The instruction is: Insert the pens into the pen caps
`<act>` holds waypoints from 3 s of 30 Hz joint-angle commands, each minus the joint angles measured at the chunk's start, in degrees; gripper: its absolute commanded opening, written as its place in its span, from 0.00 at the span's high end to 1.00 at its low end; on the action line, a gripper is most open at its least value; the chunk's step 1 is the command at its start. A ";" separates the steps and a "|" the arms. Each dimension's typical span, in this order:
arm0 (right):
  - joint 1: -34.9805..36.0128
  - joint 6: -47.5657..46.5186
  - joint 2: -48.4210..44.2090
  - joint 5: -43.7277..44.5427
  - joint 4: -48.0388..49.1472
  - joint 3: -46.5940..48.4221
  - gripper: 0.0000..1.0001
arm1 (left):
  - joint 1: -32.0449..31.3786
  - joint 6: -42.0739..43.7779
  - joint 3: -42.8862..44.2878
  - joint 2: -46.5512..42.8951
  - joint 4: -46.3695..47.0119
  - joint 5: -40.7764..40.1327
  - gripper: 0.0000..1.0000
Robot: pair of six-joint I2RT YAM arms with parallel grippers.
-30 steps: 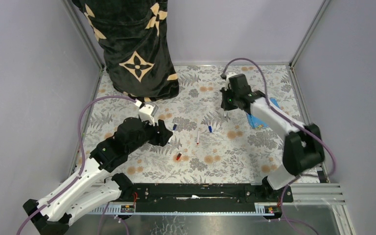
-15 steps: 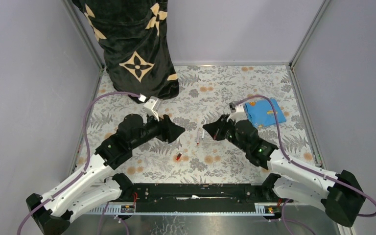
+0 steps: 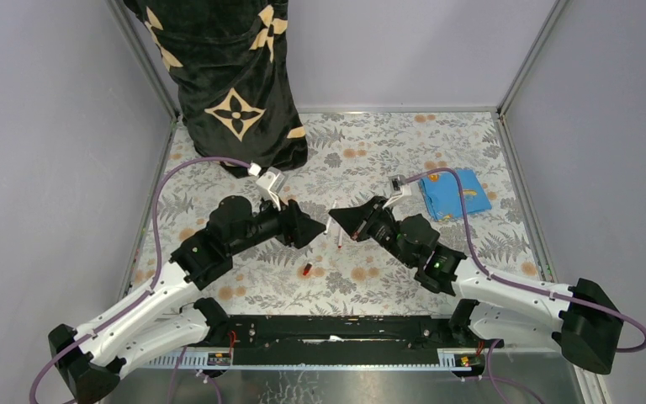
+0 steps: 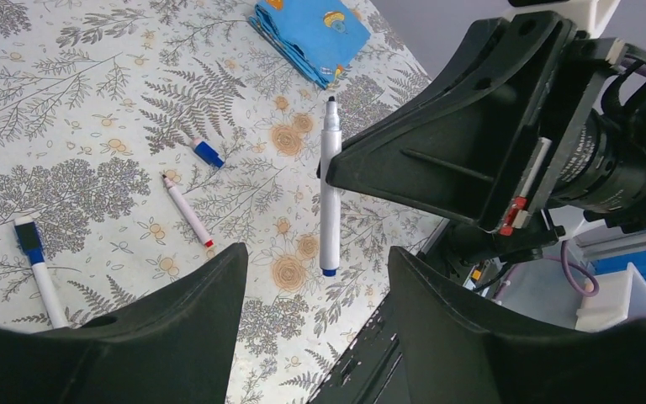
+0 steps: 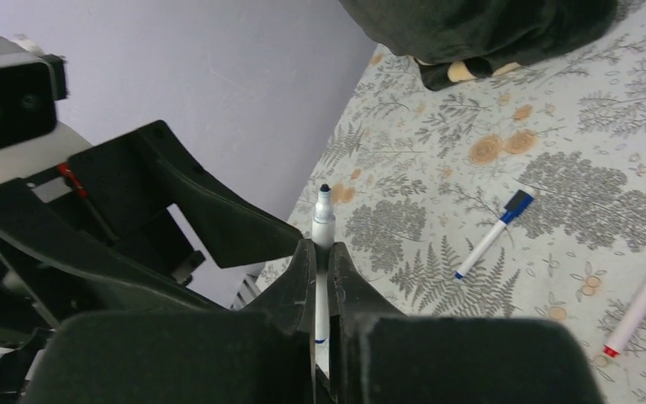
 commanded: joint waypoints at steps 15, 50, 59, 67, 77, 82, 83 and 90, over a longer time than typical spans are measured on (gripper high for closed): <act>1.70 0.02 4.25 -10.18 9.18 6.51 1.00 | -0.41 1.62 1.64 3.67 3.60 -0.47 0.54; 3.19 -8.45 -1.36 9.47 -23.11 9.11 0.46 | -0.41 6.79 3.62 0.40 -10.74 -11.80 1.00; -11.89 -17.35 15.02 2.17 -50.13 21.30 0.41 | -0.35 10.45 5.37 -0.83 -21.19 -16.26 1.00; -18.68 -23.35 29.96 -4.38 -53.90 28.94 0.43 | -0.42 10.10 3.19 -2.55 -21.20 -17.13 1.00; -19.40 -25.74 43.09 -7.00 -57.36 39.77 0.44 | -0.34 9.86 2.03 -3.36 -20.07 -17.20 1.00; -19.54 -26.58 47.60 -5.03 -59.92 42.82 0.47 | -0.41 9.88 1.77 -3.37 -19.58 -17.50 1.00; -19.57 -26.71 48.06 -4.86 -59.95 43.03 0.47 | -0.42 9.90 1.86 -3.38 -19.57 -17.52 1.00; -20.17 -28.02 52.07 -7.91 -61.55 45.37 0.53 | -0.41 9.97 1.73 -3.01 -19.32 -17.49 1.00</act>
